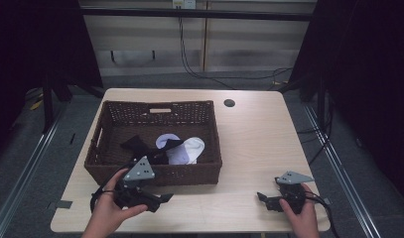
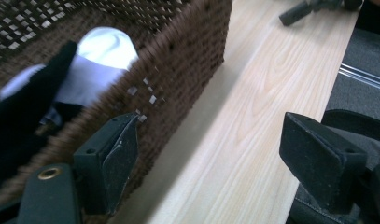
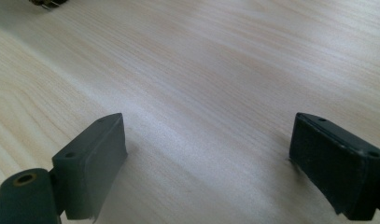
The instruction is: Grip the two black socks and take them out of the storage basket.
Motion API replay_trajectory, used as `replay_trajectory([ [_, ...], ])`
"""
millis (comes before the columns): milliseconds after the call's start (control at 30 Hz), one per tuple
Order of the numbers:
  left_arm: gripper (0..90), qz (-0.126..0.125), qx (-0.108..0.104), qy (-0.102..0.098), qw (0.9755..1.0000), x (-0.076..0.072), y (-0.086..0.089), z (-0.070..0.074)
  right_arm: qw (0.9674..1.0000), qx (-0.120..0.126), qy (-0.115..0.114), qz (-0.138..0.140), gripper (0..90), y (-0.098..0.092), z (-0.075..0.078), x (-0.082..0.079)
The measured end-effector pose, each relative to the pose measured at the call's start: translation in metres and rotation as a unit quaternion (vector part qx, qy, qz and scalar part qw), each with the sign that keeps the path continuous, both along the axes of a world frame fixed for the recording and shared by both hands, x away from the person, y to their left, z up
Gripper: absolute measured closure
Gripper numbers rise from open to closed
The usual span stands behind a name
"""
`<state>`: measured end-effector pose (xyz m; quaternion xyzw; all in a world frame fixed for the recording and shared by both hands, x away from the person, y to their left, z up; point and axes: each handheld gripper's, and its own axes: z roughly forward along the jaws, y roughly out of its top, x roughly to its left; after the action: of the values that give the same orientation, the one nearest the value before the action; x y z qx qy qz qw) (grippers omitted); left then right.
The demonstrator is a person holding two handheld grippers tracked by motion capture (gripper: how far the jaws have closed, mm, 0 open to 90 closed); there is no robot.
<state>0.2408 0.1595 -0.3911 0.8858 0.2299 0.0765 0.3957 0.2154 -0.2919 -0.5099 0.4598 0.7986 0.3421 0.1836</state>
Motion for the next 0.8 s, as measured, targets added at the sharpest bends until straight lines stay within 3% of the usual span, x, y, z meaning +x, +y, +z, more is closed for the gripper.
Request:
replay_trajectory([
  [300,19.7,0.028,-0.006,0.009,0.9995,0.023,0.015,0.035,1.0,0.0,0.002,-0.001,10.2,0.0,0.0,0.0],
  [433,20.3,0.046,-0.004,0.013,0.9988,0.033,0.02,0.043,1.0,0.0,0.001,0.0,10.3,0.0,0.0,0.0],
  [667,20.7,0.089,0.019,0.047,0.9947,0.057,0.024,0.051,1.0,0.0,0.002,-0.001,10.3,0.0,0.0,0.0],
  [800,20.7,0.103,0.018,0.067,0.9922,0.07,0.026,0.052,1.0,0.0,0.001,0.0,10.2,0.0,0.0,0.0],
])
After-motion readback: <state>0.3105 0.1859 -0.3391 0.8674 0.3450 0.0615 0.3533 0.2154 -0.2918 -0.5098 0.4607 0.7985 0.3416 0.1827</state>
